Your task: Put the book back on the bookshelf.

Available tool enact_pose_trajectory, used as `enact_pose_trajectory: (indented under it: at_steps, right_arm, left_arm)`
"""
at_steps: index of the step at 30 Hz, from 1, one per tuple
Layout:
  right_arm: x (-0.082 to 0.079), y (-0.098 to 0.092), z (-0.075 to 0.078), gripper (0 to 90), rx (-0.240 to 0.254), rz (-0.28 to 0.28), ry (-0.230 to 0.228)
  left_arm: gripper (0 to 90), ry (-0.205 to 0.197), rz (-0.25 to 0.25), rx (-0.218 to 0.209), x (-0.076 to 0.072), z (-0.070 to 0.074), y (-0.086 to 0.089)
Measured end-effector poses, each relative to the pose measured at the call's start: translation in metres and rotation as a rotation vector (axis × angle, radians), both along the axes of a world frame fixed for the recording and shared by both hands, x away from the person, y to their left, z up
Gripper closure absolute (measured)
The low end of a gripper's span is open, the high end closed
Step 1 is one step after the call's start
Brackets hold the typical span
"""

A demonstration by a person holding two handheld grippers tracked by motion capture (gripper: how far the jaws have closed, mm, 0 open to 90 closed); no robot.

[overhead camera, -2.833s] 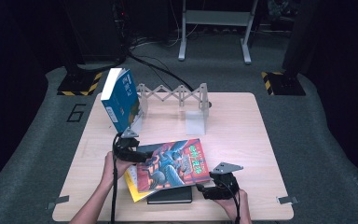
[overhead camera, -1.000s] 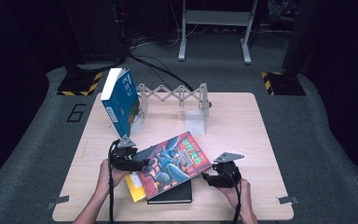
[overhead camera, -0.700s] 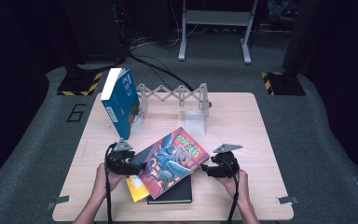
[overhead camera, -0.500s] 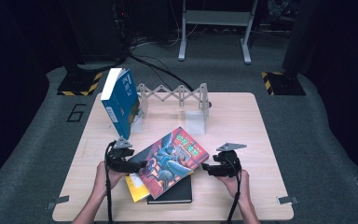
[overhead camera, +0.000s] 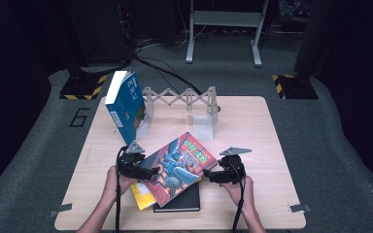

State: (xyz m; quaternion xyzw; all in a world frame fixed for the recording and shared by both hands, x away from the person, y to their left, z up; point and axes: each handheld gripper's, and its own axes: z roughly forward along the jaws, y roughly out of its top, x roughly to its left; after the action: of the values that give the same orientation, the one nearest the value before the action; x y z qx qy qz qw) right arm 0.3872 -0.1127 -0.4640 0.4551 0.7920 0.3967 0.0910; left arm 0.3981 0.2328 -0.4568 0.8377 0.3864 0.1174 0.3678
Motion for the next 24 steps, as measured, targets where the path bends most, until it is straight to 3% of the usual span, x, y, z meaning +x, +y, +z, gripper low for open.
enact_pose_trajectory:
  at_steps: [7, 12, 18, 24]
  right_arm:
    - [-0.010, -0.007, -0.003, 25.5, -0.026, -0.011, 0.011]
    - [-0.010, -0.007, -0.004, 30.0, -0.012, 0.016, 0.012]
    - [-0.001, 0.003, -0.006, 31.0, -0.010, 0.037, 0.011]
    - [0.009, 0.000, -0.004, 33.7, 0.036, 0.033, 0.017]
  left_arm:
    - [20.1, -0.007, 0.004, -0.006, -0.002, -0.001, 0.002]
    - [20.1, -0.010, 0.011, -0.007, -0.004, -0.001, 0.003]
    - [21.1, -0.013, 0.000, 0.006, -0.009, -0.001, 0.005]
    - [21.3, -0.008, -0.009, 0.008, -0.018, -0.001, 0.005]
